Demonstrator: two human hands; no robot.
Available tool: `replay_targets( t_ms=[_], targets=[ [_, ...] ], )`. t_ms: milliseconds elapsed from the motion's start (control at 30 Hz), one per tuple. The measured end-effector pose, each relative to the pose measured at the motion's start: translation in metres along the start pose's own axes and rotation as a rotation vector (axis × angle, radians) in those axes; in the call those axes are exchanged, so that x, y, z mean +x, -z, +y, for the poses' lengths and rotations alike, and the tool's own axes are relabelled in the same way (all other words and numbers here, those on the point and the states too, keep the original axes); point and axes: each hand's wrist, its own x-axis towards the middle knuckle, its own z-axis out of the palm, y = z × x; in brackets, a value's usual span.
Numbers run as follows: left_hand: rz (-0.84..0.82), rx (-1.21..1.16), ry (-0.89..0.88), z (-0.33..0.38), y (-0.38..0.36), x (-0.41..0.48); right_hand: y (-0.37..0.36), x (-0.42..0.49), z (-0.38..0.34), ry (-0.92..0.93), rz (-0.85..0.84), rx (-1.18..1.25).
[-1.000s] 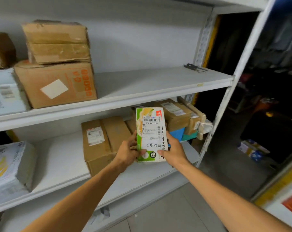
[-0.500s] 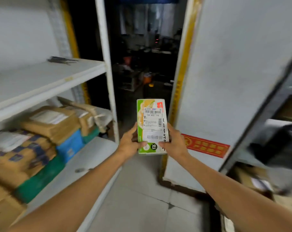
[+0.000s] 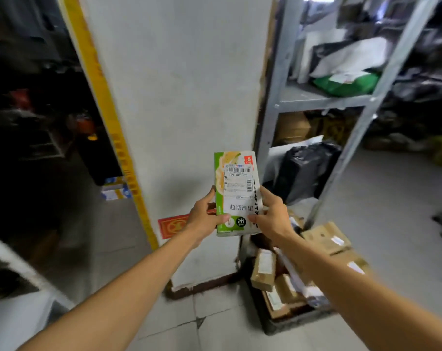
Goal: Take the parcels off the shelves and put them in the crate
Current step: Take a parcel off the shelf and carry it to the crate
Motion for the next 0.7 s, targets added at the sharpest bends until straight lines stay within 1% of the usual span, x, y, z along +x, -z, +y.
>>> replay_targets(
  t_ms=[100, 233, 467, 567, 700],
  targets=[
    [-0.15, 0.018, -0.009, 0.001, -0.043, 0.048, 0.036, 0.015, 0.026, -0.063, 0.132, -0.039],
    [-0.359, 0.046, -0.03, 0.002, -0.1, 0.106, 0.077, 0.032, 0.057, -0.21, 0.316, -0.076],
    [-0.682, 0.103, -0.069, 0.003, -0.18, 0.171, 0.124, 0.042, 0.099, -0.373, 0.528, -0.078],
    [-0.777, 0.151, -0.072, 0.003, -0.213, 0.188, 0.139, 0.04, 0.119, -0.438, 0.601, -0.05],
    [-0.879, 0.2, -0.071, -0.005, -0.261, 0.208, 0.163, 0.04, 0.151, -0.474, 0.673, -0.039]
  ],
)
